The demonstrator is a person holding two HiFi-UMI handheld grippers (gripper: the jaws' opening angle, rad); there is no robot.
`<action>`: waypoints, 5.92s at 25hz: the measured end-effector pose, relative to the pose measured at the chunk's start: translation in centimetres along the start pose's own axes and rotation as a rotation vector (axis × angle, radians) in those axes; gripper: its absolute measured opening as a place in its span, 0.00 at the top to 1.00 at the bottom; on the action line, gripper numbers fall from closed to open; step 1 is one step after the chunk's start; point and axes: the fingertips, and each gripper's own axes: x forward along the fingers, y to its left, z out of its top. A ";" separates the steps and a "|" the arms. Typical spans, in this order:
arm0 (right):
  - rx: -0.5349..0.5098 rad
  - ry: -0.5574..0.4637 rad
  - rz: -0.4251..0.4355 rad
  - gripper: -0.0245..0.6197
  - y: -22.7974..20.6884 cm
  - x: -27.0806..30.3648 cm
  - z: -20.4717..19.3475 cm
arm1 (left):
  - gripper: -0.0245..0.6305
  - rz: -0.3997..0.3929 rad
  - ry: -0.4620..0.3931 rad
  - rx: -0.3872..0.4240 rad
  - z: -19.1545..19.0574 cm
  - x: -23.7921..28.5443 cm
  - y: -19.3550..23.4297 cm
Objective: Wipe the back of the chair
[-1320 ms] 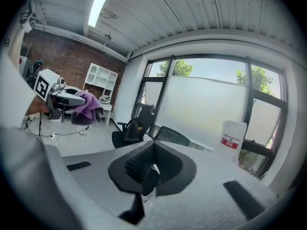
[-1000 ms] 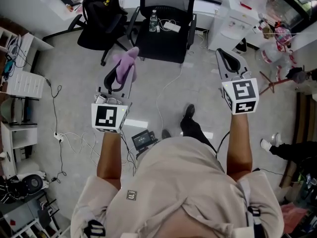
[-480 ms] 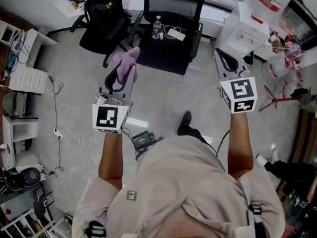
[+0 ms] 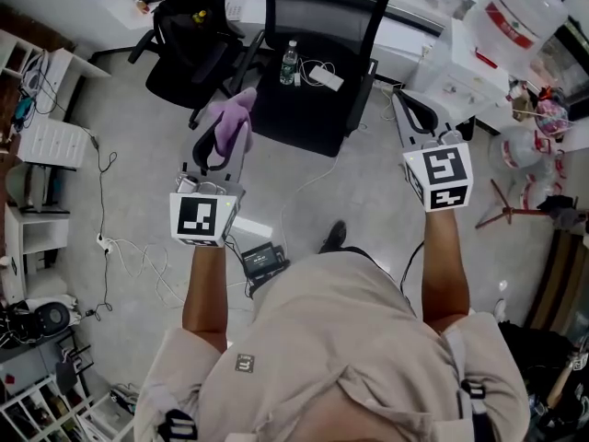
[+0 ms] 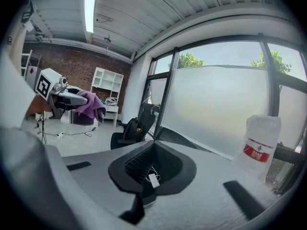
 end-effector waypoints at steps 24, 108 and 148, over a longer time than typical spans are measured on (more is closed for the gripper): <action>0.047 0.050 -0.127 0.97 -10.9 10.1 -0.6 | 0.79 -0.140 -0.040 0.012 -1.0 20.8 5.1; 0.243 0.264 -0.168 0.97 -20.3 37.0 -25.4 | 0.80 -0.330 0.046 -0.189 -25.4 69.5 -3.7; 0.247 0.292 -0.167 0.97 -18.8 37.3 -26.6 | 0.81 -0.489 0.056 -0.190 -24.2 68.6 -10.2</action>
